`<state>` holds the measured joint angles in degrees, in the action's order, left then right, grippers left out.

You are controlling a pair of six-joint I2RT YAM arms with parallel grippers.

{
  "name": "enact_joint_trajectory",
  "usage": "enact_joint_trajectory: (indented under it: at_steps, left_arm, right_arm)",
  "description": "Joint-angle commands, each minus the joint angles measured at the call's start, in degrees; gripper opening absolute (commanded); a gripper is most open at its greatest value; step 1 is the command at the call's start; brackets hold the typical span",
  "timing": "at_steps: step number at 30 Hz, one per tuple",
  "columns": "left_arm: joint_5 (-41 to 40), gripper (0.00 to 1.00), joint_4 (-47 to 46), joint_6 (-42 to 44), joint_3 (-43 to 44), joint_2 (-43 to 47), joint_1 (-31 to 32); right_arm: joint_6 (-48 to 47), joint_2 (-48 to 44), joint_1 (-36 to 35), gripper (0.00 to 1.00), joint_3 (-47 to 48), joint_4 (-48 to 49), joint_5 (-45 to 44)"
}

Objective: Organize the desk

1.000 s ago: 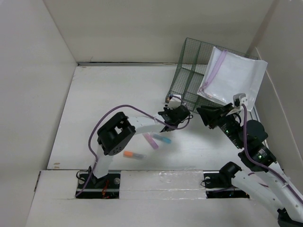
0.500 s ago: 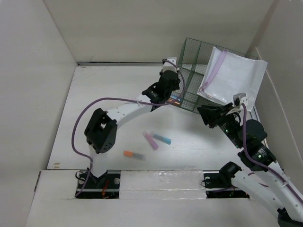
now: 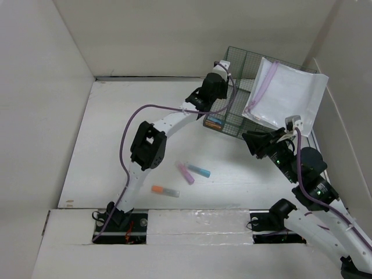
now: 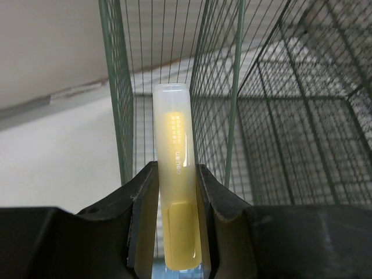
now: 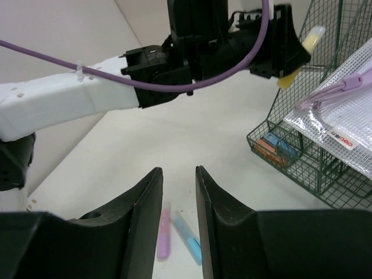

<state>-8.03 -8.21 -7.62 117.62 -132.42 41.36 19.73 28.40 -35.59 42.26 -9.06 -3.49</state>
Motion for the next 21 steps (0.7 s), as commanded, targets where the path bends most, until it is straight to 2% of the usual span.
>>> enact_joint_trajectory:
  at_steps: [1, 3, 4, 6, 7, 10, 12, 15, 18, 19, 21]
  left_arm:
    - [4.34, 0.0, -0.67, 1.38, 10.23, -3.43, -1.19]
    - [5.13, 0.04, 0.3, 1.64, 12.8, -5.21, -1.2]
    - [4.96, 0.16, 0.3, 1.64, 14.11, -6.52, -1.2]
    - [4.96, 0.32, -0.66, 1.38, 14.3, -7.06, -1.2]
    - [4.43, 0.46, -1.1, 1.29, 13.95, -6.98, -1.2]
    - [4.43, 0.6, -1.81, 0.85, 13.43, -6.01, -1.2]
    - [4.52, 0.61, -2.6, 0.41, 11.94, -4.61, -1.2]
    - [4.34, 0.6, -5.32, -0.11, 5.18, 1.44, -0.68]
    - [3.03, 0.57, -10.24, 0.15, -5.62, 10.84, 0.55]
    - [1.2, 0.54, -11.03, -0.29, -11.92, 16.35, 1.08]
    - [-0.13, 0.53, -14.46, -1.87, -18.98, 22.26, 1.79]
  right_arm:
    - [0.31, -0.89, 0.35, 0.35, 0.19, 0.01, -0.73]
    - [0.4, -1.07, 0.35, 0.35, 0.19, 0.01, -0.73]
    - [0.4, -0.98, 0.35, 0.35, 0.28, -0.17, -0.82]
    - [0.23, -1.16, 0.35, 0.35, 0.37, -0.17, -0.73]
    - [0.23, -1.16, 0.35, 0.35, 0.37, -0.08, -0.56]
    - [0.4, -0.98, 0.35, 0.35, 0.28, 0.09, -0.29]
    - [0.4, -0.72, 0.35, 0.35, 0.1, 0.27, -0.12]
    - [0.4, -0.45, 0.35, 0.35, -0.25, 1.06, -0.12]
    - [0.4, -0.28, 0.35, 0.34, -0.95, 2.02, -0.12]
    - [0.31, 0.33, 0.35, 0.32, -1.21, 2.55, 0.4]
    - [0.14, 0.86, 0.35, 0.2, -1.83, 2.73, 0.85]
